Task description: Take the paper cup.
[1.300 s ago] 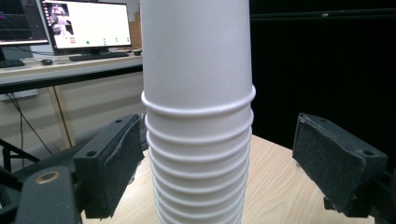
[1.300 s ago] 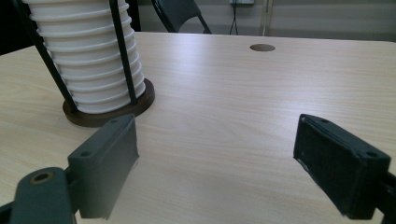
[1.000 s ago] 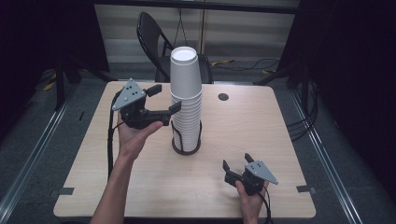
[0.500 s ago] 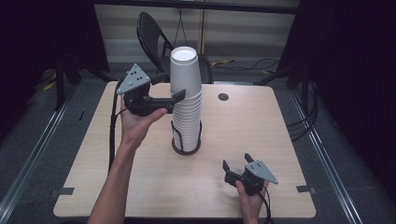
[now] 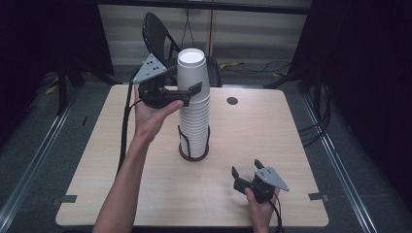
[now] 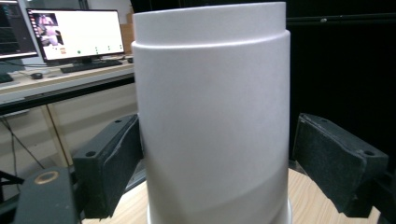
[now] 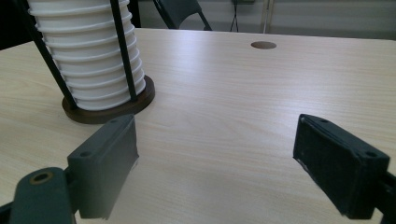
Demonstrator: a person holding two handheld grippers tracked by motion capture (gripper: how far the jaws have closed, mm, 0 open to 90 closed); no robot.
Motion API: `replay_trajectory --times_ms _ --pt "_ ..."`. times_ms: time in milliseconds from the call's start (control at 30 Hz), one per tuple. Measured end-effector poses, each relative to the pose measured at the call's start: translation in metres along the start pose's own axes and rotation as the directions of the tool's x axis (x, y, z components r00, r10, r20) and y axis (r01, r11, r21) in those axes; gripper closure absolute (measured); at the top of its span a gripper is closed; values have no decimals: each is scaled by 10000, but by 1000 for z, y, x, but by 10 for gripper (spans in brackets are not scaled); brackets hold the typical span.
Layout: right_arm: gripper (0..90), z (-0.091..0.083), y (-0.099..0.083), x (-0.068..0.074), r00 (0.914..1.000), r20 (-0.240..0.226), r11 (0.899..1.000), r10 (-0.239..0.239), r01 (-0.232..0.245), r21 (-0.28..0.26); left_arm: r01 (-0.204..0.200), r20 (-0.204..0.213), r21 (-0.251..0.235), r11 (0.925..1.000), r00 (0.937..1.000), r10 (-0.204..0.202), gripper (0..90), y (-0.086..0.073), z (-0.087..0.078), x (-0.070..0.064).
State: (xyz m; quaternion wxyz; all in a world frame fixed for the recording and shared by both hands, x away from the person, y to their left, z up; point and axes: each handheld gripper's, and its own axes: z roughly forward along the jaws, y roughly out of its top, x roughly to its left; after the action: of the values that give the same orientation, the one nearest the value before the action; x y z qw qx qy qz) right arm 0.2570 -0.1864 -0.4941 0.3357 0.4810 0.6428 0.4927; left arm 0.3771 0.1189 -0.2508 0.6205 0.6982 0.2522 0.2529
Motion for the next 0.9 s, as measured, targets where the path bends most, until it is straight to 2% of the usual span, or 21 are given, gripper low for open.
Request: replay_trajectory --times_ms 200,367,400,467,500,633,900 --pt "131 0 0 0 9999 111 10000 25 -24 -37 -101 -61 420 9991 9999 104 136 0 13 -1" --pt "131 -1 0 -1 10000 72 10000 67 -66 -70 12 48 463 9989 10000 -15 134 0 20 -1" --pt "131 -1 0 -1 9999 77 10000 65 -64 -64 14 110 645 9979 9999 -21 131 -1 24 0" --pt "131 -1 0 -1 9999 78 10000 66 -65 -59 -23 87 728 9973 10000 17 127 -1 25 1" --pt "132 -1 0 -1 10000 76 10000 63 -63 -56 82 -18 747 9972 10000 -81 122 -2 27 0" --pt "132 -1 0 -1 9999 94 10000 61 -61 -60 -167 -24 882 9960 9999 170 124 -3 31 -2" --pt "132 -1 0 0 9999 117 10000 83 -83 -18 55 71 1043 9945 10000 -63 120 -7 35 0"
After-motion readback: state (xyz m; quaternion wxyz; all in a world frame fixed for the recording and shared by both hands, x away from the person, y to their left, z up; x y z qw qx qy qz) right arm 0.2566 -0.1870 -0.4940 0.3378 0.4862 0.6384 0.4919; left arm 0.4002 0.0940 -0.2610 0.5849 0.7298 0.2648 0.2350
